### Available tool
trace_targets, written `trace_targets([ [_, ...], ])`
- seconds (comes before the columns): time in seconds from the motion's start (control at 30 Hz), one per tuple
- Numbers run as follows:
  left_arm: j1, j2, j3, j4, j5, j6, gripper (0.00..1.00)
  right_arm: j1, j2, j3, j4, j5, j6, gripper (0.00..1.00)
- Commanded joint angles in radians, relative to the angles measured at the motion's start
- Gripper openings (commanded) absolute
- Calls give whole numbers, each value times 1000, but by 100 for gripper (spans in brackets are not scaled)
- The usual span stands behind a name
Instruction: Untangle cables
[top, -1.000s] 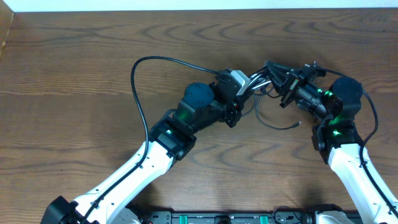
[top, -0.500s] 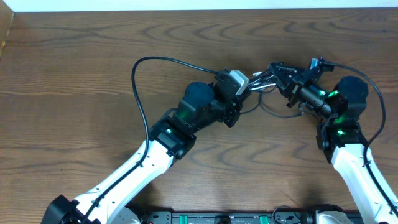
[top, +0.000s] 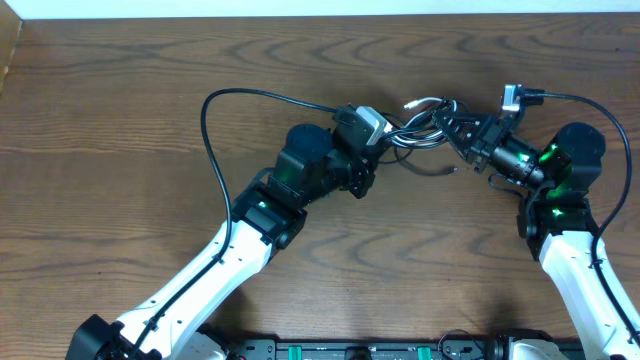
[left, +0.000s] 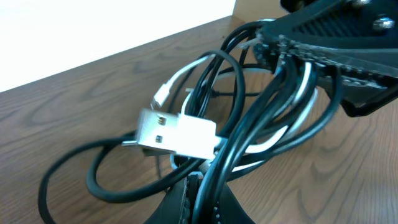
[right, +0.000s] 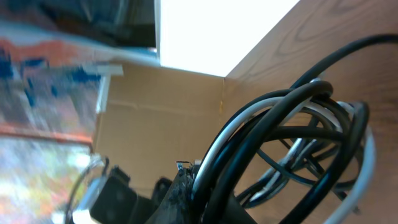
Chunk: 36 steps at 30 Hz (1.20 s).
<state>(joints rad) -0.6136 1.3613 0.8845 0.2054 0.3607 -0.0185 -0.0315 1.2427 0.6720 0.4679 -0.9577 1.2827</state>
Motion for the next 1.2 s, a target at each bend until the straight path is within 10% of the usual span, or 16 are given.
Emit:
trace_targets([
  [0.0, 53, -34, 10, -15, -60, 3, 8, -56, -3, 2, 6, -32, -209, 1],
  [1.17, 187, -35, 10, -21, -60, 3, 8, -124, -3, 2, 7, -600, -581, 1],
])
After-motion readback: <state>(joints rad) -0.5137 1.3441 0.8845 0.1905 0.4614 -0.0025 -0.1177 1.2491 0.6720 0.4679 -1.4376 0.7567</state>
